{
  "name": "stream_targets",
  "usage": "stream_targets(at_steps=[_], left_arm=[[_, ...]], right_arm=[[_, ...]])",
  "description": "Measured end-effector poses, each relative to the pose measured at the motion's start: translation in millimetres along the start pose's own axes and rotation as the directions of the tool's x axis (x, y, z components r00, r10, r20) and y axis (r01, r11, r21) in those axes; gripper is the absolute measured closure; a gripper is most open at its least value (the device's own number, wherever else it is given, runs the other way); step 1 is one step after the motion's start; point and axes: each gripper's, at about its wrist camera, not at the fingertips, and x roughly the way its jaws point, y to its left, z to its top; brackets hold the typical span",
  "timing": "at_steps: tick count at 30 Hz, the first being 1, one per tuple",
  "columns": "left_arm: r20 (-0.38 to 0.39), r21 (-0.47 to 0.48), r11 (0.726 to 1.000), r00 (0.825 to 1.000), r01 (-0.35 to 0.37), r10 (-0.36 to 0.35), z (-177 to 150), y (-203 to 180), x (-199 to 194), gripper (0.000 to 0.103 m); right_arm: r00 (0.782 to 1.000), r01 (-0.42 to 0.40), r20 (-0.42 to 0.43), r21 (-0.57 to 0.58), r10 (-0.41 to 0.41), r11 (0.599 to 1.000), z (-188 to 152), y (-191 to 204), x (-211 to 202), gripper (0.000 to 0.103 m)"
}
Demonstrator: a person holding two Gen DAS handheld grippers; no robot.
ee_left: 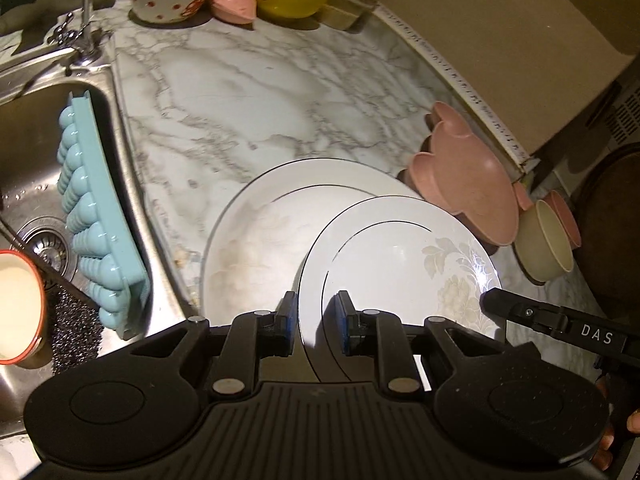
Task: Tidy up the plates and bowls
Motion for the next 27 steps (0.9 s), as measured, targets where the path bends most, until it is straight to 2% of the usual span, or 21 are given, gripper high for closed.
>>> stream_targets(at_steps=[16, 27], left_arm=[[-0.018, 0.021, 1.0, 1.0, -0.001, 0.001, 6, 12, 2, 0.084], [-0.067, 0.059, 0.998, 0.998, 0.014, -0.01, 15, 17, 2, 0.084]], right_arm=[[1.0, 0.004, -0.025, 0.034, -0.003, 0.999, -1, 6, 19, 0.096], [0.999, -0.025, -0.028, 0.067, 0.027, 0.997, 1, 1, 25, 0.097]])
